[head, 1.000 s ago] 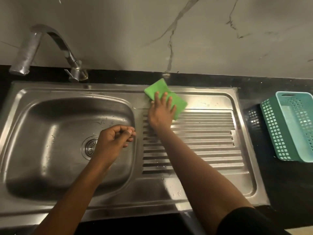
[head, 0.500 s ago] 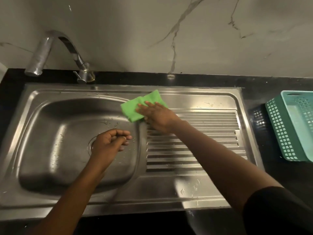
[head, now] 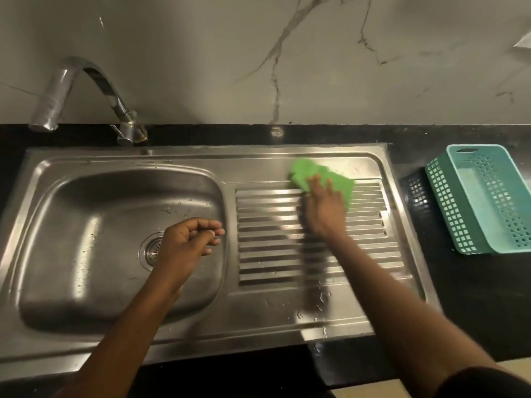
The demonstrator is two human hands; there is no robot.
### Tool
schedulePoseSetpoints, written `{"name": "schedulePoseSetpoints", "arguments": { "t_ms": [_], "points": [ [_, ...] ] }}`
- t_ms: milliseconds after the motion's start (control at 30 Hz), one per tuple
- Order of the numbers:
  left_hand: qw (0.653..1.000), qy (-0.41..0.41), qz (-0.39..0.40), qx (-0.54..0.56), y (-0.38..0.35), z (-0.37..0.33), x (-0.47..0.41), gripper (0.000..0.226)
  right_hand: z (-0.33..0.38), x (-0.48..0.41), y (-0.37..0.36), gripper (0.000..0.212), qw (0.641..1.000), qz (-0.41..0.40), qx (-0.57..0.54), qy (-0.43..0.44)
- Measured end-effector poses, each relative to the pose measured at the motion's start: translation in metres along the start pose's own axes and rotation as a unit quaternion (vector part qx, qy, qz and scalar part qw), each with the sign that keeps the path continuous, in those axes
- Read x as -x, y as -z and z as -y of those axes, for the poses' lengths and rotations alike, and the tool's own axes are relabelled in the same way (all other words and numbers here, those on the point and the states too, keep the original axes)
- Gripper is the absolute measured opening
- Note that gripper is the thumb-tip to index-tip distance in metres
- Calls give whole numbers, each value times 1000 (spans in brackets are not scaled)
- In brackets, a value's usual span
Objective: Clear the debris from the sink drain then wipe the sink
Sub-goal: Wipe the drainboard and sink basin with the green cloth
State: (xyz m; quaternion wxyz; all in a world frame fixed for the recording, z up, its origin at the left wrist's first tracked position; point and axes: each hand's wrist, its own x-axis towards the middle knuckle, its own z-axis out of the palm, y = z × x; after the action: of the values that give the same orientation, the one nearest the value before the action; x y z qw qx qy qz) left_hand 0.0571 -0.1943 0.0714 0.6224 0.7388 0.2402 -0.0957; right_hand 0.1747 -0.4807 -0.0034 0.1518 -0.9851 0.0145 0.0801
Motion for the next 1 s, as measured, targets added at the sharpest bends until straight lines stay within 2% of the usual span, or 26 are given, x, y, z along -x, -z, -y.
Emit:
{"name": "schedulePoseSetpoints", "arguments": {
  "t_ms": [67, 200, 333, 400, 533, 667, 733, 833, 1000],
  "points": [
    [1000, 1, -2, 2, -1, -1, 1, 20, 57, 20, -24, 52, 994, 47, 11, 94],
    [1000, -10, -9, 4, 0, -8, 4, 18, 142, 46, -54, 68, 955, 141, 57, 253],
    [999, -22, -16, 16, 1, -13, 2, 20, 114, 45, -49, 63, 952, 124, 43, 277],
    [1000, -19, -14, 19, 0, -13, 3, 22, 77, 42, -38, 59, 964, 111, 19, 242],
    [1000, -18, 5, 11, -2, -10, 6, 20, -29, 35, 3, 55, 993, 53, 13, 108],
    [1000, -10, 12, 20, -3, -11, 10, 19, -123, 35, 52, 51, 1000, 23, 12, -12],
    [1000, -11, 14, 17, -1, -11, 11, 19, -127, 29, 56, 48, 999, 14, 11, -45],
    [1000, -11, 14, 14, 0, -10, 12, 20, -92, 18, 39, 44, 996, -24, 20, -79],
    [1000, -15, 19, 8, 6, -9, 13, 21, -13, 30, 0, 51, 997, -14, 36, -61]
  ]
}}
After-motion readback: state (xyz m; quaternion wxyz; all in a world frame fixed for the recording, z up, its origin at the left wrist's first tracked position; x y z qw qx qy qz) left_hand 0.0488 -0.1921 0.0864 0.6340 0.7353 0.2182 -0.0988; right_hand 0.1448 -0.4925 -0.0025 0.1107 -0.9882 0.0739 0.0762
